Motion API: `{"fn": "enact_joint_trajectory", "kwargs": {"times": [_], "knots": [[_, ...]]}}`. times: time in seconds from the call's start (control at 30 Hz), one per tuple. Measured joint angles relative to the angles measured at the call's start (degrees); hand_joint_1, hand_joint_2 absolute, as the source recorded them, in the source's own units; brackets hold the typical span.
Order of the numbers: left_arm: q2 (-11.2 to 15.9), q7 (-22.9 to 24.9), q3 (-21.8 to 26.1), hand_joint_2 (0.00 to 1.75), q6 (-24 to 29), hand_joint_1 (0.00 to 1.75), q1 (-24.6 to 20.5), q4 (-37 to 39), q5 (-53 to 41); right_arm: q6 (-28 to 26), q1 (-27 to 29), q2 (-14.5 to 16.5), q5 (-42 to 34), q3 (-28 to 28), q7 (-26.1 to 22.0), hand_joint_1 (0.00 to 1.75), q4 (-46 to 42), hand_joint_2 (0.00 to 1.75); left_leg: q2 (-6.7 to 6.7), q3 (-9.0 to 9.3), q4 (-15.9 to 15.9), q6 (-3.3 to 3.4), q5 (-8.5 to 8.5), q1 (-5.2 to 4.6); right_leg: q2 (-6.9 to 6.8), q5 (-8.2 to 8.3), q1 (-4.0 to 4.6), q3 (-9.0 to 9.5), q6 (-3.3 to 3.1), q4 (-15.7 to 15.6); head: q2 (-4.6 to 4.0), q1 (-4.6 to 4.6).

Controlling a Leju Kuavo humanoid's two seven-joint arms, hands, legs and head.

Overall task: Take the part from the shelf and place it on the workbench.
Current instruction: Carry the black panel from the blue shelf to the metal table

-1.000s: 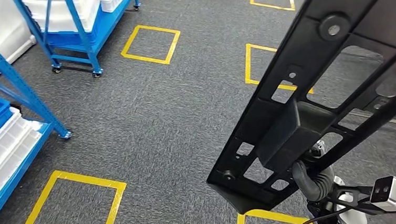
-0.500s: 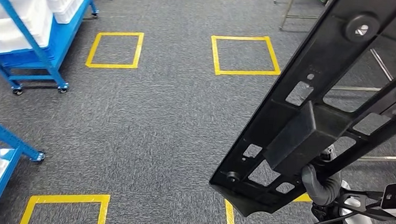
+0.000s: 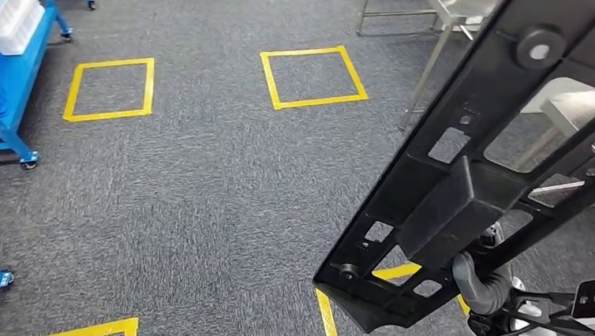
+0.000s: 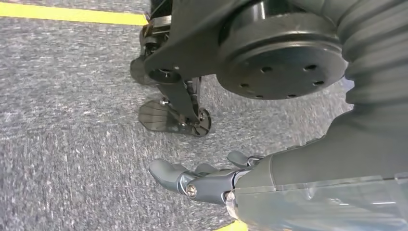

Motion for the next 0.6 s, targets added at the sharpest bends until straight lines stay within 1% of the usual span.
{"fn": "enact_joint_trajectory", "kwargs": {"times": [0.03, 0.07, 0.1, 0.13, 0.17, 0.2, 0.23, 0.27, 0.3, 0.33, 0.37, 0.4, 0.43, 0.47, 0.5, 0.53, 0.57, 0.6], "knots": [[0.0, 0.4, 0.2, 1.75, 0.2, 0.0, 0.1, 0.0, 0.0, -0.1, 0.3, 0.0, 0.3, 0.0, -0.2, 1.75, 0.0, 1.75, 0.77, -0.05, 0.0, 0.12, -0.01, -0.12, -1.38, -1.97, -0.06, -1.94, 0.15, 4.0, 0.0, 0.01], [0.1, 0.9, 0.4, 1.75, 0.5, 0.0, 0.2, 0.0, -0.1, -0.1, 0.8, 0.1, 0.6, 0.0, -0.3, 1.75, 0.0, 1.75, 1.57, -0.09, 0.0, 0.15, -0.07, -0.23, -2.09, -3.46, -0.2, -3.73, 0.33, 7.7, 0.0, 0.01], [0.2, 1.5, 0.5, 1.75, 0.6, 0.0, 0.3, 0.0, -0.3, -0.1, 1.3, 0.1, 0.7, 0.0, -0.6, 1.75, 0.0, 1.75, 2.38, -0.12, 0.0, 0.13, -0.14, -0.3, -2.46, -4.01, -0.35, -4.78, 0.46, 10.0, 0.0, 0.01], [0.2, 2.0, 0.6, 1.75, 0.8, 0.0, 0.3, 0.0, -0.4, -0.1, 1.7, 0.1, 0.8, 0.0, -0.7, 1.75, 0.0, 1.75, 3.16, -0.12, 0.0, 0.06, -0.24, -0.33, -2.69, -3.47, -0.46, -4.66, 0.56, 9.9, 0.0, 0.01], [0.3, 2.4, 0.6, 1.75, 0.9, 0.0, 0.3, 0.0, -0.6, -0.1, 2.0, 0.1, 0.8, 0.0, -0.8, 1.75, 0.0, 1.75, 3.92, -0.08, 0.1, -0.06, -0.37, -0.34, -3.1, -1.94, -0.53, -3.18, 0.59, 7.4, 0.0, 0.01], [0.3, 2.7, 0.6, 1.75, 1.0, 0.0, 0.2, 0.0, -0.8, -0.1, 2.0, 0.1, 0.7, 0.0, -0.8, 1.75, 0.0, 1.75, 4.61, -0.01, 0.2, -0.22, -0.53, -0.35, -3.99, -0.07, -0.56, -0.8, 0.54, 3.2, 0.0, 0.01], [0.3, 2.8, 0.6, 1.75, 1.1, 0.0, 0.2, 0.0, -0.9, -0.1, 2.0, 0.1, 0.6, 0.0, -0.8, 1.75, 0.0, 1.75, 5.19, 0.07, 0.3, -0.45, -0.75, -0.48, -5.3, 1.22, -0.4, 1.55, 0.35, -0.9, 0.0, 0.01], [0.3, 2.7, 0.6, 1.75, 1.2, 0.0, 0.2, 0.0, -1.0, -0.2, 2.0, 0.2, 0.5, 0.0, -0.7, 1.75, 0.0, 1.75, 5.73, 0.18, 0.5, -0.73, -0.98, -0.59, -6.34, 2.09, -0.22, 3.29, 0.1, -4.0, 0.0, 0.01], [0.4, 2.3, 0.6, 1.75, 1.1, 0.0, 0.1, 0.0, -1.1, -0.2, 2.0, 0.2, 0.3, -0.1, -0.7, 1.75, 0.0, 1.75, 6.21, 0.3, 0.6, -1.05, -1.17, -0.67, -6.94, 2.3, 0.01, 4.13, -0.2, -5.6, 0.0, 0.01], [0.4, 1.7, 0.6, 1.75, 1.0, 0.0, 0.1, 0.0, -1.1, -0.2, 2.0, 0.3, 0.3, -0.1, -0.7, 1.75, 0.0, 1.75, 6.72, 0.43, 0.6, -1.38, -1.31, -0.72, -6.87, 2.15, 0.25, 4.21, -0.52, -6.0, 0.0, 0.01], [0.4, 1.1, 0.7, 1.75, 0.8, 0.0, 0.0, 0.0, -1.1, -0.2, 2.1, 0.3, 0.3, -0.2, -0.7, 1.75, -0.1, 1.75, 7.3, 0.61, 0.5, -1.73, -1.42, -0.69, -6.15, 2.29, 0.32, 4.12, -0.81, -6.2, 0.0, 0.01], [0.5, 0.6, 0.7, 1.75, 0.6, 0.0, -0.1, 0.0, -1.2, -0.2, 2.2, 0.4, 0.5, -0.2, -0.7, 1.75, -0.1, 1.75, 7.32, 0.73, 0.6, -2.11, -1.63, -0.57, -5.49, 2.4, 0.25, 4.17, -1.17, -6.4, 0.0, 0.0], [0.5, 0.1, 0.7, 1.75, 0.5, 0.0, -0.1, 0.0, -1.2, -0.1, 2.3, 0.5, 0.6, -0.2, -0.8, 1.75, -0.2, 1.75, 6.47, 0.59, 1.2, -2.45, -2.22, -0.43, -4.86, 2.56, 0.13, 4.26, -1.56, -6.6, 0.0, 0.0], [0.6, -0.1, 0.7, 1.75, 0.4, 0.0, -0.1, 0.0, -1.2, -0.1, 2.3, 0.7, 0.7, -0.2, -0.9, 1.75, -0.3, 1.75, 5.08, -0.13, 3.1, -2.76, -3.44, -0.3, -4.24, 2.73, -0.03, 4.37, -1.95, -6.8, 0.0, 0.0], [0.7, -0.3, 0.7, 1.75, 0.3, 0.0, 0.0, 0.0, -1.2, -0.1, 2.3, 0.8, 0.8, -0.2, -1.0, 1.75, -0.4, 1.75, 3.39, -1.5, 6.1, -3.0, -5.18, -0.13, -3.63, 2.85, -0.14, 4.44, -2.26, -7.0, 0.0, -0.01], [0.7, -0.5, 0.7, 1.75, 0.3, 0.0, 0.1, 0.0, -1.2, -0.1, 2.3, 1.1, 0.8, -0.2, -1.1, 1.75, -0.4, 1.75, 2.1, -3.41, 10.2, -3.16, -7.14, -0.07, -2.95, 2.89, -0.1, 4.41, -2.47, -7.0, 0.0, -0.01], [0.8, -0.6, 0.8, 1.75, 0.3, 0.0, 0.2, 0.0, -1.3, 0.0, 2.3, 1.3, 0.8, -0.2, -1.2, 1.75, -0.4, 1.75, 1.55, -5.41, 14.2, -3.27, -8.75, -0.04, -2.21, 2.9, -0.02, 4.39, -2.58, -7.0, 0.0, -0.01], [0.8, -0.7, 0.8, 1.75, 0.3, 0.0, 0.3, 0.0, -1.3, 0.0, 2.4, 1.5, 0.8, -0.2, -1.3, 1.75, -0.4, 1.75, 1.39, -6.85, 16.9, -3.32, -9.36, -0.04, -1.39, 2.9, 0.05, 4.39, -2.62, -7.0, 0.0, -0.02]]}}
